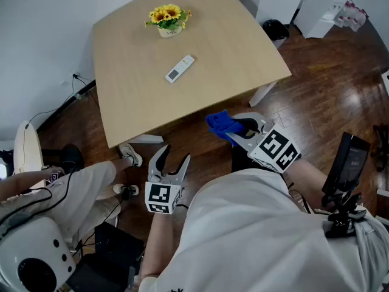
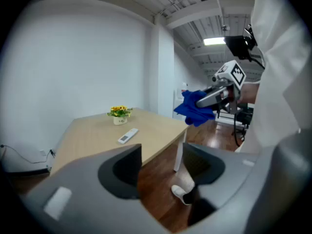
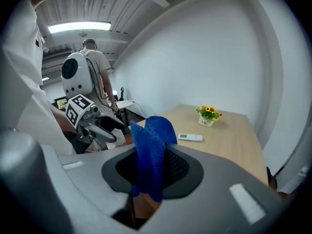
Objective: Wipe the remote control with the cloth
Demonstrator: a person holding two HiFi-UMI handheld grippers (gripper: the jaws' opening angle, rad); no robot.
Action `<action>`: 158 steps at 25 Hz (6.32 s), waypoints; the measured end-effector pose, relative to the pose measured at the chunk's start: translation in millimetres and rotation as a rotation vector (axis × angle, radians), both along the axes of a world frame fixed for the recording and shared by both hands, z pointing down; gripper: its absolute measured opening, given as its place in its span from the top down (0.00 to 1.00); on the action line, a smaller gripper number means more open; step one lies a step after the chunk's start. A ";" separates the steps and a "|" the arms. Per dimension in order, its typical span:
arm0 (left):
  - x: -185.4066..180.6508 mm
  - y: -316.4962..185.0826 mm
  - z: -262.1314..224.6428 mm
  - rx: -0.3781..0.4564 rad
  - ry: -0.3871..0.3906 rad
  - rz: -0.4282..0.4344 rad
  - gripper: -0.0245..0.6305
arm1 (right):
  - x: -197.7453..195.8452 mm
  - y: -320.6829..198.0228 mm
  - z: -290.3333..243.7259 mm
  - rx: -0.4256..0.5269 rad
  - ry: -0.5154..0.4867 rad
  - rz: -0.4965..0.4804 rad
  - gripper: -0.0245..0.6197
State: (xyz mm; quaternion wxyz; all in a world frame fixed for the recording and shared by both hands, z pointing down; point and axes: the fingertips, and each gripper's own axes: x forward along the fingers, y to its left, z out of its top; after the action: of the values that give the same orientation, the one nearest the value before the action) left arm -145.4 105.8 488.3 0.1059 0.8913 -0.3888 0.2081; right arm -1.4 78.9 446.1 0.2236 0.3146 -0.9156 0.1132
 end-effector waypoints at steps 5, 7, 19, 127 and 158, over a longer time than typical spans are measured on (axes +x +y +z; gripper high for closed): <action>38.3 -92.5 4.1 -0.039 -0.046 -0.006 0.53 | 43.9 -88.0 -3.5 -0.029 -0.015 -0.013 0.83; 49.6 -126.2 6.7 -0.062 -0.070 -0.012 0.53 | 59.1 -115.2 -0.7 -0.049 -0.015 -0.035 0.83; 61.3 -260.4 71.4 -0.120 -0.275 0.117 0.49 | 84.6 -201.6 28.6 -0.109 0.017 -0.006 0.83; 77.4 -262.5 -28.5 -0.017 -0.261 0.334 0.54 | -79.5 -241.4 -58.0 0.047 -0.055 -0.152 0.83; 60.4 -262.1 -23.8 -0.049 -0.244 0.372 0.54 | -126.9 -219.5 -65.3 -0.004 -0.098 -0.190 0.83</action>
State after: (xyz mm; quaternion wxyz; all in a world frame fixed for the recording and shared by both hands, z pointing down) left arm -85.0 -156.3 464.4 0.0394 0.9131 -0.2223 0.3396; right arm -128.4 -140.6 380.8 0.1887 0.2200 -0.9509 0.1089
